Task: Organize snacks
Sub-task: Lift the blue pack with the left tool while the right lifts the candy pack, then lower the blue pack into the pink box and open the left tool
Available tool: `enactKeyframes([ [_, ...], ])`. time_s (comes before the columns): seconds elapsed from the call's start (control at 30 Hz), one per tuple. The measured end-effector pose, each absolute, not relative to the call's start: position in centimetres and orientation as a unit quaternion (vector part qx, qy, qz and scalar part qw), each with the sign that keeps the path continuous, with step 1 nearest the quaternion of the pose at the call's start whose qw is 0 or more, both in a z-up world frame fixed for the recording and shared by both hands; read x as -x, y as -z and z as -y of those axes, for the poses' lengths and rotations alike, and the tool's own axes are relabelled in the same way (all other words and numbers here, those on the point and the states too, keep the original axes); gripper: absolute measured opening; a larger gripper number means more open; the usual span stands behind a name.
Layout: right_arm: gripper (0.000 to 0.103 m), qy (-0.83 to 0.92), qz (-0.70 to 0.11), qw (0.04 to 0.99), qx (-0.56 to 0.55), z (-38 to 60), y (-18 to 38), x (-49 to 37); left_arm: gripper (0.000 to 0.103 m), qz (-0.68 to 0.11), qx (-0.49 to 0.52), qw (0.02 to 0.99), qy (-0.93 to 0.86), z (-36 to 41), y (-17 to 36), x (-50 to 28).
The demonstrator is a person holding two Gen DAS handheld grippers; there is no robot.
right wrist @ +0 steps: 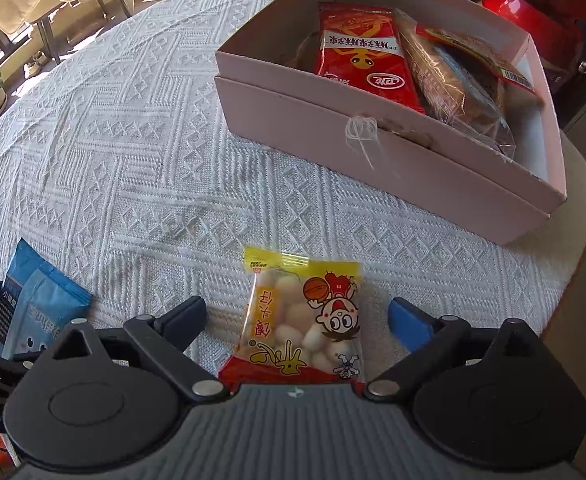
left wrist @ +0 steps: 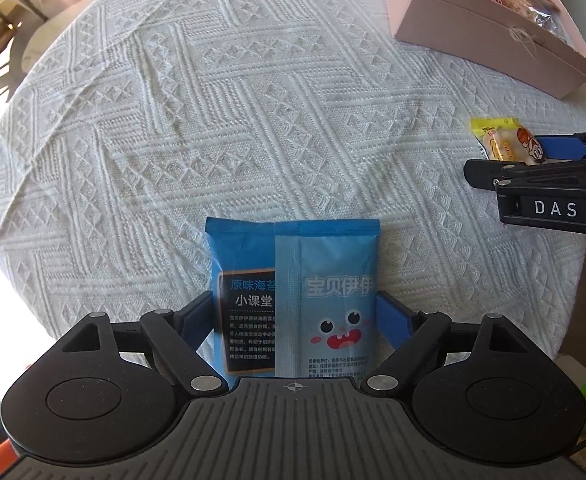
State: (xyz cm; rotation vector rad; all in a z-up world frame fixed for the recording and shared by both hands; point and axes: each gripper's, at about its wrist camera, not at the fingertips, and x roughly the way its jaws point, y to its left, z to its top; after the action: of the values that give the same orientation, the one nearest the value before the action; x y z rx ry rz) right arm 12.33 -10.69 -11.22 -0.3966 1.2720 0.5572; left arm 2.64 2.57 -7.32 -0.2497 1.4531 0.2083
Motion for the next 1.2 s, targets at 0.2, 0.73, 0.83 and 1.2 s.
enactKeyframes([
  [0.2,0.052,-0.273,-0.605,0.731,0.162,11.0,8.9,-12.1,0.085,-0.666,0.13,0.732,-0.063,-1.1,5.0,-2.7],
  [0.73,0.052,-0.239,-0.578,0.769,0.132,15.7,2.3,-13.5,0.09,-0.461,0.16,0.871,0.047,-0.2,-9.4,-22.7],
  [0.83,0.052,-0.241,-0.573,0.774,0.121,16.0,1.9,-14.0,0.082,-0.505,0.138,0.851,0.038,0.7,-4.5,-26.7],
  [1.2,0.052,-0.232,-0.561,0.787,0.108,17.4,2.2,-16.0,0.072,-0.559,0.098,0.82,0.069,0.1,1.0,-25.6],
])
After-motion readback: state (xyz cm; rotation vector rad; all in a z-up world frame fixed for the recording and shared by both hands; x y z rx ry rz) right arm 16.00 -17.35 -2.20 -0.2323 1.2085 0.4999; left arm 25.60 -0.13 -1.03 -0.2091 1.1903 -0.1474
